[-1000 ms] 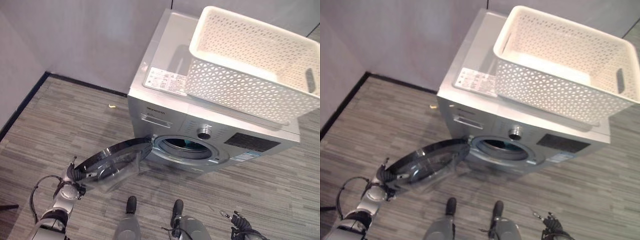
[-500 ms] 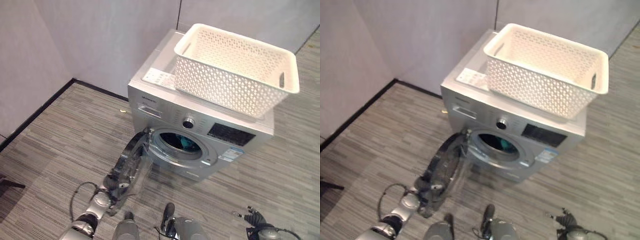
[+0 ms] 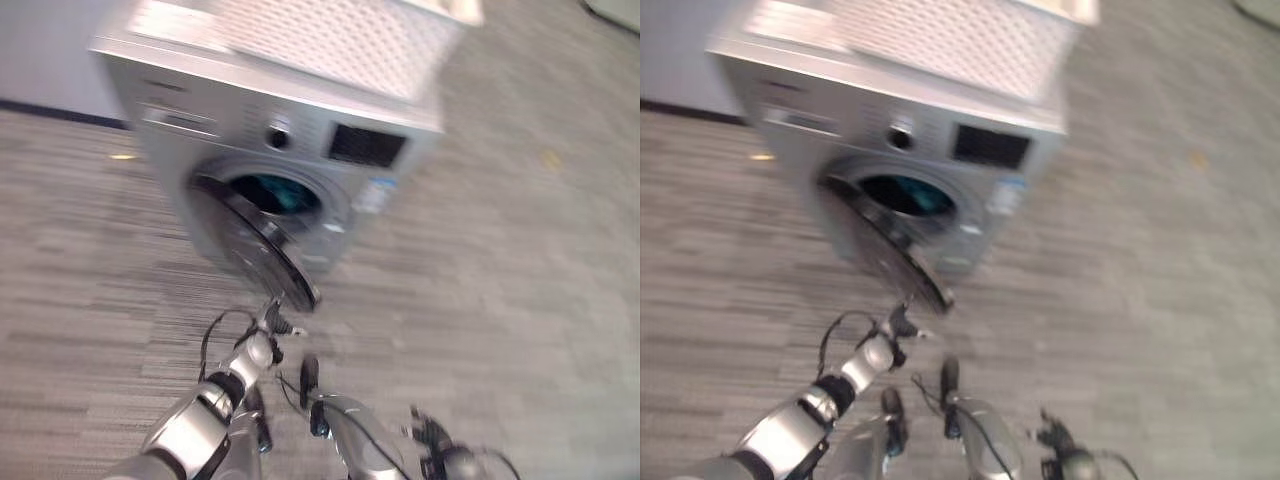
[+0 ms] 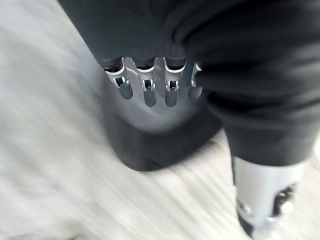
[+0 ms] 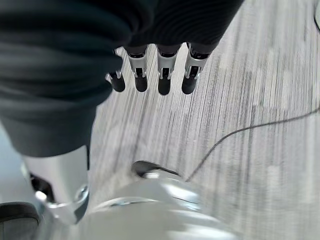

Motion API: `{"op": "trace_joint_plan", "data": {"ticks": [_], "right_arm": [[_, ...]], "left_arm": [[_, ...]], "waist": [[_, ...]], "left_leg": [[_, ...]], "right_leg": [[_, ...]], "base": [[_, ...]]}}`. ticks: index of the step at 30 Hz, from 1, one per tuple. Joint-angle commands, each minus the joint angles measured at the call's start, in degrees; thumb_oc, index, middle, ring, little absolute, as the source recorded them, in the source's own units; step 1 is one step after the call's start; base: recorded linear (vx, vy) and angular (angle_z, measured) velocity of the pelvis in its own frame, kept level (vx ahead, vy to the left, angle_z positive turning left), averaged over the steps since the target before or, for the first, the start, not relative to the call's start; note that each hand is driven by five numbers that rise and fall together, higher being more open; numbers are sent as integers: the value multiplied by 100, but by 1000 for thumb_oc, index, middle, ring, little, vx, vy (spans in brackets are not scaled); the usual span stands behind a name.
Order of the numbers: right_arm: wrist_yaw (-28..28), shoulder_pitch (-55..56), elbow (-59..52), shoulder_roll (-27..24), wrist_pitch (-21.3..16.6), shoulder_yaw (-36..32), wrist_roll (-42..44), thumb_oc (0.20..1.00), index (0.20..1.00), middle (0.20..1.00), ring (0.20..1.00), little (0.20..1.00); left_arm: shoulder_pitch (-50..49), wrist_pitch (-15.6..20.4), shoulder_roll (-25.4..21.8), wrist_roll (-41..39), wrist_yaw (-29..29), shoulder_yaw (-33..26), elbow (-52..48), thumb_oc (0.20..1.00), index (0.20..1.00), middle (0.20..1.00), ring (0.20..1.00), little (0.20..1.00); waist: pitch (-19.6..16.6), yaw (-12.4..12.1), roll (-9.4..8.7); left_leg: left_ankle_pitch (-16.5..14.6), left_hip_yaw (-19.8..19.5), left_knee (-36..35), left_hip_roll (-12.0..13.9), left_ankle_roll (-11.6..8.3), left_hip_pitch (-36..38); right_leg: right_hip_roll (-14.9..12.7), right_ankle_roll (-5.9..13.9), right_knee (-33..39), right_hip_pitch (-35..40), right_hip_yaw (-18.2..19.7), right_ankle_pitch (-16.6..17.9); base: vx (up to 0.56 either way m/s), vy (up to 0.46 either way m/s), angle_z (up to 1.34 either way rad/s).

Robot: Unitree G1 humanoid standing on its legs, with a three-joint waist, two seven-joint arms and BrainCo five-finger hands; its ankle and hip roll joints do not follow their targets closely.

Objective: Grab the laundry basket,head to the washer,open it,put in the laundry and shut it.

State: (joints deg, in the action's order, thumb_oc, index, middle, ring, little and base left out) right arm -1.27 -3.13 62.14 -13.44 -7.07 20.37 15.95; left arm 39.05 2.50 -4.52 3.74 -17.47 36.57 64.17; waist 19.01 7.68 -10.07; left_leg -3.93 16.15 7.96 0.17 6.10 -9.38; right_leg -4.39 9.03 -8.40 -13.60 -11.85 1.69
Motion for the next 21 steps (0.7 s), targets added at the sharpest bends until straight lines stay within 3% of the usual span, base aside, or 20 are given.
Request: {"op": "trace_joint_plan", "data": {"ticks": [1,2,4,8,13,18,19,21], "right_arm": [[-109,238,134,-389,59,275,-136,1000,1000,1000,1000,1000],[-103,247,-204,-601,15,360,-126,1000,1000,1000,1000,1000],[-59,253,-376,-740,-57,278,103,1000,1000,1000,1000,1000],[-86,317,-216,-874,-87,84,112,1000,1000,1000,1000,1000],[-238,307,618,-805,-31,-291,-119,1000,1000,1000,1000,1000],[-239,313,850,-765,-19,-731,-165,1000,1000,1000,1000,1000],[-239,313,850,-765,-19,-731,-165,1000,1000,1000,1000,1000],[-240,316,833,-774,-24,-842,-219,1000,1000,1000,1000,1000]], "left_arm": [[431,634,1381,-444,61,614,-384,1000,1000,1000,1000,1000],[762,818,1827,-535,477,1298,-1038,1000,1000,1000,1000,1000],[924,983,2009,-769,758,1695,-1453,1000,1000,1000,1000,1000],[888,1069,1716,-999,926,1689,-1718,1000,1000,1000,1000,1000],[182,896,933,-521,1006,1231,-1154,1000,1000,1000,1000,1000],[-1356,820,-382,-620,1403,436,-1488,1000,1000,1000,1000,1000],[-1357,819,-382,-620,1403,436,-1488,1000,1000,1000,1000,1000],[-1960,825,-866,-482,1542,157,-1733,1000,1000,1000,1000,1000]], "waist": [[-471,156,-130],[-502,303,-210],[-571,443,-192],[-647,503,-102],[-684,299,257],[-744,-102,717],[-744,-101,717],[-823,-254,851]], "left_leg": [[131,-37,49,275,-523,-137],[142,102,-51,302,-532,-46],[44,171,-174,362,-612,137],[363,232,-418,433,-687,246],[561,24,-646,405,-796,355],[737,-211,-884,309,-878,425],[738,-212,-885,309,-878,425],[801,-275,-981,279,-899,452]], "right_leg": [[-192,-265,-118,-111,145,222],[-81,-278,13,-92,229,256],[60,-217,167,18,344,177],[121,-293,302,61,279,219],[60,-306,524,305,4,188],[-96,-250,987,599,-264,365],[-96,-250,988,600,-265,365],[-139,-215,1159,684,-345,437]], "base": [[41,-132,-28],[59,-112,-36],[173,-133,-55],[61,-169,-33],[74,-94,28],[26,-3,34],[29,21,48],[35,22,71]]}}
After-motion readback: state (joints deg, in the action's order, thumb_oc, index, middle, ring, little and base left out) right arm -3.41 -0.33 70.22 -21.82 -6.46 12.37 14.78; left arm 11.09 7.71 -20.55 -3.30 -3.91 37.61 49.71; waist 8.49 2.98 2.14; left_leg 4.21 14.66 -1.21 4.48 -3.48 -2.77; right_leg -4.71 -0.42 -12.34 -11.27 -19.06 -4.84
